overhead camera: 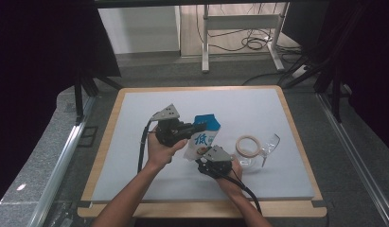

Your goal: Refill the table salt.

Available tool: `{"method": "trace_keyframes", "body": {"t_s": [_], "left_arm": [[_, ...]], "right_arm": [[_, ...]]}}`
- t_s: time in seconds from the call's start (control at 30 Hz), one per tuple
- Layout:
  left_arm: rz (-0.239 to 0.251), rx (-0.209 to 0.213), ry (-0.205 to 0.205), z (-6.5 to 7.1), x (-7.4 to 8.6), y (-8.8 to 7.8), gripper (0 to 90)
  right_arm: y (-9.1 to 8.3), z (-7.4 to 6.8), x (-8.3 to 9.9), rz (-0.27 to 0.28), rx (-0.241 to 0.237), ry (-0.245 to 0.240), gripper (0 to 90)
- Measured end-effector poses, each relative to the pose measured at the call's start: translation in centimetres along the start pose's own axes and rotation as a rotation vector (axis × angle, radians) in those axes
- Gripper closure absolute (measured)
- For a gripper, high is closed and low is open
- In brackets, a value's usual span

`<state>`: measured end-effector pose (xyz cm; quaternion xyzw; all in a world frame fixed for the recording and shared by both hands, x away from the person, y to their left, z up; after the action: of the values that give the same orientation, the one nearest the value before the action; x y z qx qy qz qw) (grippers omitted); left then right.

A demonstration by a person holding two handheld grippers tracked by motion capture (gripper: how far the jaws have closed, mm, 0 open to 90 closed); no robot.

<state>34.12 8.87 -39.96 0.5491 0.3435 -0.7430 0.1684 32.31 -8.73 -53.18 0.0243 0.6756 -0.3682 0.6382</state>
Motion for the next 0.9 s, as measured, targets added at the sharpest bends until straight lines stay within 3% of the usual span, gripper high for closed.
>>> {"method": "trace_keyframes", "body": {"t_s": [0.27,0.63,0.9], "left_arm": [[-0.006,0.005,0.006,0.4,-0.2,0.3,90.0],[-0.016,0.024,0.009,0.7,-0.6,0.9,90.0],[-0.016,0.041,0.013,1.5,-0.7,1.4,90.0]], "right_arm": [[-0.6,-0.2,0.1,0.006,-0.026,0.007,45.8],[-1.5,-0.5,0.5,0.041,-0.097,0.088,46.3],[-1.9,-0.6,0.6,0.056,-0.114,0.075,40.8]]}}
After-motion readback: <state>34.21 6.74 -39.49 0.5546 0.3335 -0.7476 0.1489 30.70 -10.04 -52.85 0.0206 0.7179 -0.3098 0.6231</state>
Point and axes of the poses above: each handheld gripper's, and its own axes: y roughly forward along the jaws, x roughly out of its underside, z roughly to its right, the point moved 1 cm from there along y, roughly forward along the jaws, and after that the axes turned 14 degrees about -x, right-handed, at the moved point
